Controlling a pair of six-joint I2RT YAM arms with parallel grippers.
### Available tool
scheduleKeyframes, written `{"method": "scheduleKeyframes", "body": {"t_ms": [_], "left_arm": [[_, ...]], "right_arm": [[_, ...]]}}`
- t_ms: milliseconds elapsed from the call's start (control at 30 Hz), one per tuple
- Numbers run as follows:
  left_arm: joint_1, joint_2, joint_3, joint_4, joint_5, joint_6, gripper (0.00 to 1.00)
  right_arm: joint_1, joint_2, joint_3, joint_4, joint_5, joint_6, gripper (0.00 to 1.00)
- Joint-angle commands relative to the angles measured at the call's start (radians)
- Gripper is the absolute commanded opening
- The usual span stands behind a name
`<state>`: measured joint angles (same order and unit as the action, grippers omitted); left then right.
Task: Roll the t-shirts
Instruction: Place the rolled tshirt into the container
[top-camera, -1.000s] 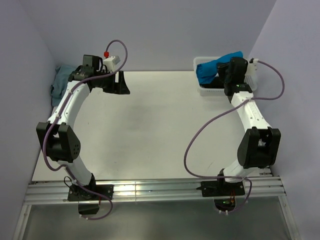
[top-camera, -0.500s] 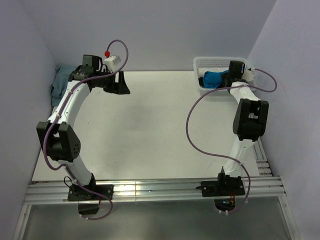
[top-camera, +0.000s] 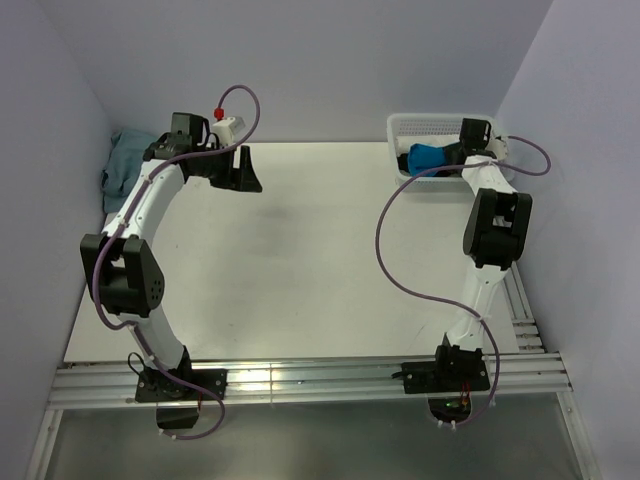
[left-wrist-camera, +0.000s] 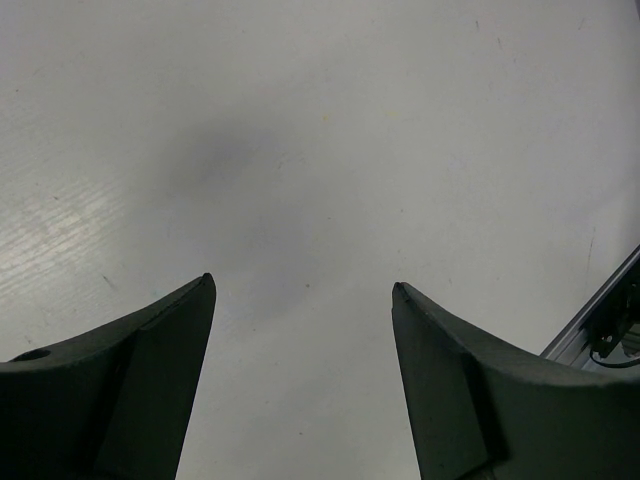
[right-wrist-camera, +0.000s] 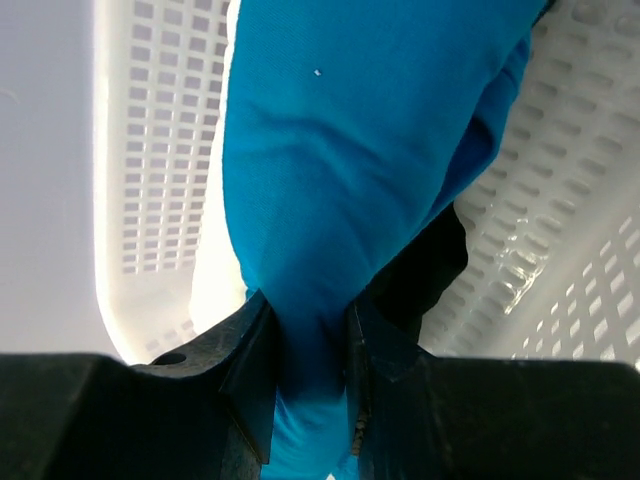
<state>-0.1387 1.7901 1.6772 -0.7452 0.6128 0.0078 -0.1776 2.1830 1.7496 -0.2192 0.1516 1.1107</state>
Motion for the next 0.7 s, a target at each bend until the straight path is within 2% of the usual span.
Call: {"method": "scheduleKeyframes", "body": {"t_ms": [0, 33, 133, 267, 400, 667], "left_arm": [[0.002, 0.002, 0.027, 0.015, 0.034, 0.017, 0.76], [0.002, 0.005, 0.03, 0.014, 0.039, 0.018, 0.76], [0.002, 0.011, 0.042, 0.006, 0.041, 0.02, 0.76], [0.002, 0.018, 0.056, -0.003, 0.044, 0.021, 0.76], [0.002, 0.023, 0.064, -0.008, 0.048, 0.023, 0.76], [0.002, 0.052, 0.087, -0.014, 0.059, 0.017, 0.75]], "right_arm": [[-0.037, 0.037, 0.089, -0.078, -0.018, -0.012, 0.13], [-0.039, 0.04, 0.096, -0.085, -0.026, -0.014, 0.21], [-0.046, 0.038, 0.088, -0.088, -0.061, -0.009, 0.36], [-0.048, 0.028, 0.068, -0.092, -0.113, -0.018, 0.43], [-0.048, 0.02, 0.061, -0.106, -0.147, -0.038, 0.55], [-0.051, -0.045, -0.018, -0.089, -0.213, -0.04, 0.61]]}}
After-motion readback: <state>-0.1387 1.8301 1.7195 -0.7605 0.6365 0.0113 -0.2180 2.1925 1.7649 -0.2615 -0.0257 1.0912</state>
